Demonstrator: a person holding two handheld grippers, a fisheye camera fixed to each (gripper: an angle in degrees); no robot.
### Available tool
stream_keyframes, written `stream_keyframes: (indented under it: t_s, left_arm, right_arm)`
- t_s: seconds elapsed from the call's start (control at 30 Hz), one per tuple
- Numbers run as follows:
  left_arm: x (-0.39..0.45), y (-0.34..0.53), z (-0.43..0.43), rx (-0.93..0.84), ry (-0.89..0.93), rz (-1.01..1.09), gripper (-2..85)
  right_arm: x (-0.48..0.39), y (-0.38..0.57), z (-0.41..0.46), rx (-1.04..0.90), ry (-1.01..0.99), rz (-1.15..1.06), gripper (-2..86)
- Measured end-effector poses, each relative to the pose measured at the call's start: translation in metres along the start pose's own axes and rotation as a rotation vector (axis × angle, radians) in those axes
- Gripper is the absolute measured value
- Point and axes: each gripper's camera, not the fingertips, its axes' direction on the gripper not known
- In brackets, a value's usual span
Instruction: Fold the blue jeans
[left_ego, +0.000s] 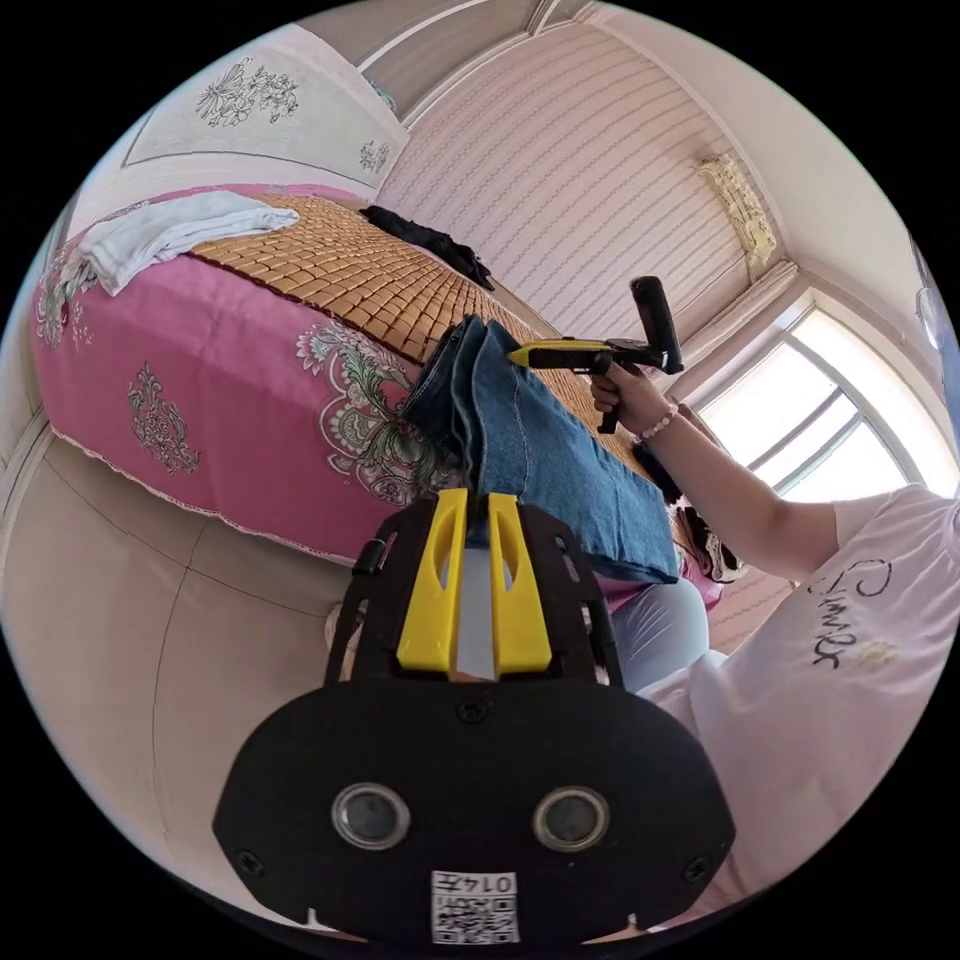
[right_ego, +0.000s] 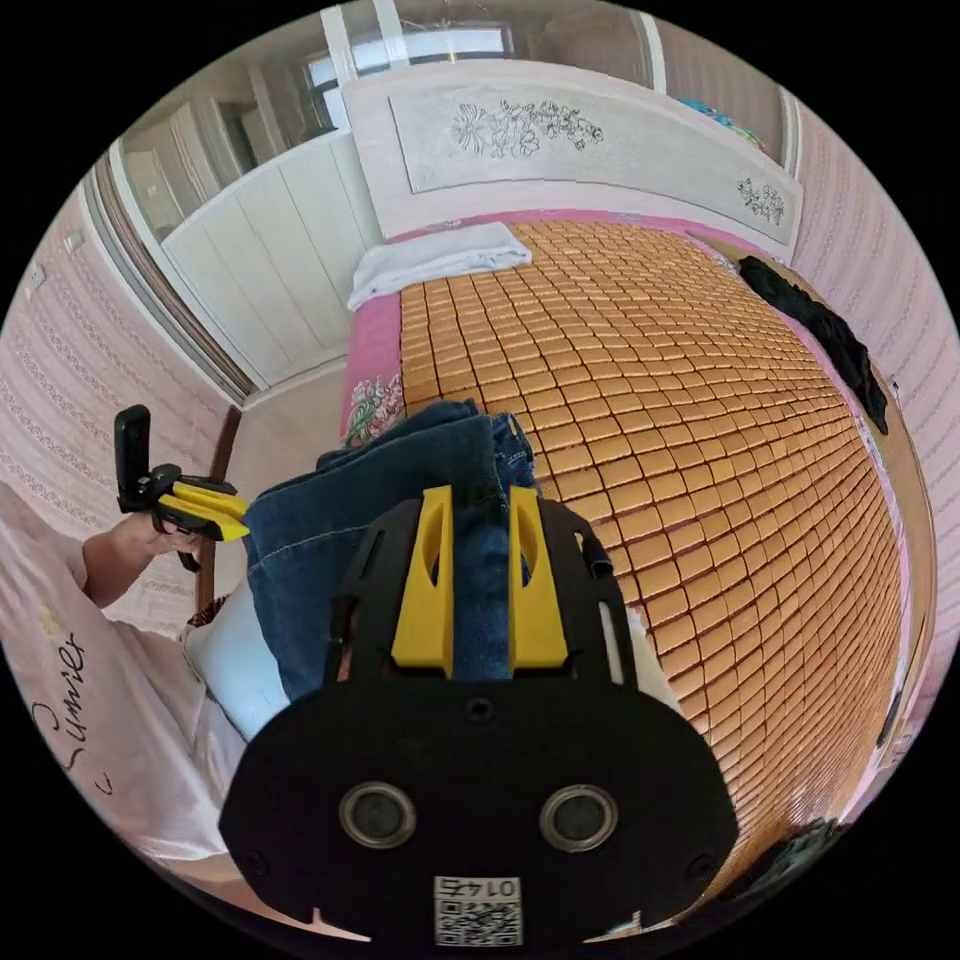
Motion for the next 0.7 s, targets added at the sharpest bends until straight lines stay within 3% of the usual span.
stream_keyframes:
  t_s: [0.1, 0.3, 0.4, 0.5, 0.57, 0.7]
  left_arm:
    - [0.009, 0.003, -0.008, 0.018, -0.017, 0.039, 4.1]
    - [0.023, 0.002, -0.033, 0.109, -0.027, 0.068, 4.0]
    - [0.019, -0.002, -0.022, 0.05, -0.084, 0.074, 4.0]
    - [0.013, 0.005, -0.015, 0.011, -0.08, 0.04, 4.0]
    - [0.014, 0.013, -0.016, 0.02, -0.072, 0.032, 4.0]
    - [0.02, 0.021, -0.016, 0.031, -0.082, 0.027, 4.0]
  right_arm:
    - [-0.012, -0.007, -0.015, 0.037, 0.048, -0.048, 2.3]
    - [-0.024, -0.035, -0.05, 0.113, 0.043, -0.118, 1.5]
    - [-0.013, -0.047, -0.03, 0.068, 0.075, -0.067, 2.6]
    - [0.005, -0.051, -0.006, 0.015, -0.047, 0.022, 6.7]
    - [0.009, -0.05, -0.017, 0.107, -0.134, 0.025, 11.1]
    - [0.003, -0.061, -0.026, 0.182, -0.115, 0.002, 13.2]
